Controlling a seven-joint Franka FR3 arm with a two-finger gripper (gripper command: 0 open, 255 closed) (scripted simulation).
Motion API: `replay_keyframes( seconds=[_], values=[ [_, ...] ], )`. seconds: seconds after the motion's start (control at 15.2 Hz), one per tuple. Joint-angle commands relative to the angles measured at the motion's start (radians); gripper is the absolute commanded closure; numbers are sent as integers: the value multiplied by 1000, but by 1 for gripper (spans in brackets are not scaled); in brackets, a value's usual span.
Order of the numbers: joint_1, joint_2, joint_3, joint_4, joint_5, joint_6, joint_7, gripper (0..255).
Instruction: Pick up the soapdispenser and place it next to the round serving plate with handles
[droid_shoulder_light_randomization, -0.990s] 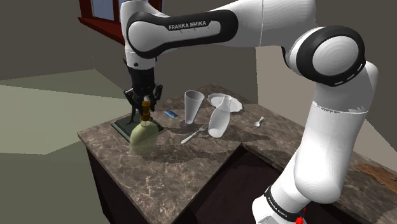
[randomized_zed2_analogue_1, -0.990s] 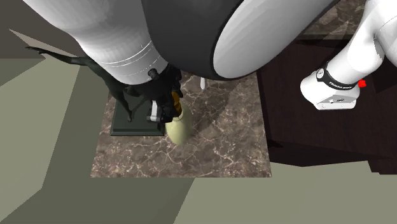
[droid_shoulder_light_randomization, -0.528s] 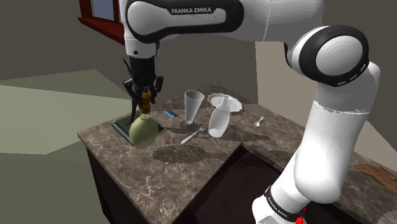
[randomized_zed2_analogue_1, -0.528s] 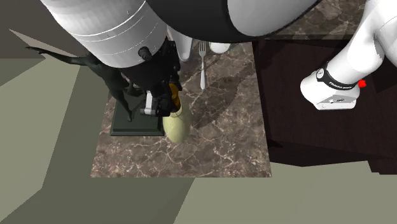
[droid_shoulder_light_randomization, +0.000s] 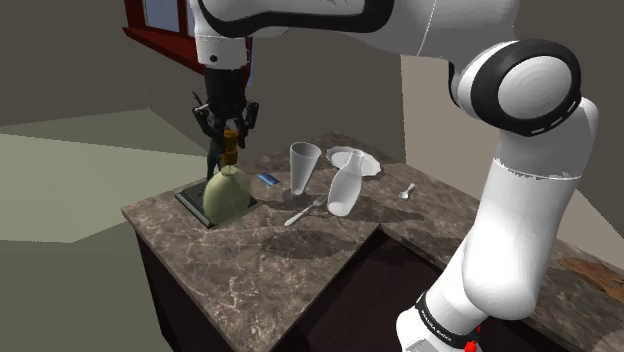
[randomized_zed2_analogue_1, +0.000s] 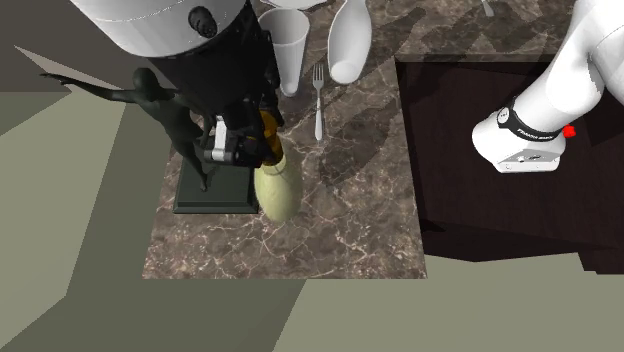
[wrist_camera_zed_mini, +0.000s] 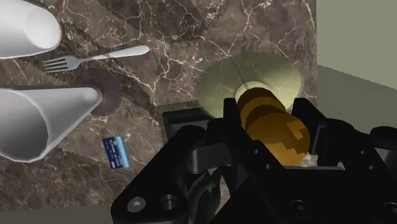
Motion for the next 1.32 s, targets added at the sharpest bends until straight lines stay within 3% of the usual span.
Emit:
replay_keyframes(
  seconds=[0.0, 0.59, 1.25],
  values=[
    [-17, -25, -7, -21, 6, -2, -23, 255],
    [-153, -218, -89, -262, 43, 57, -238, 255],
    [-273, -331, -209, -397, 28, 88, -476, 255]
  ],
)
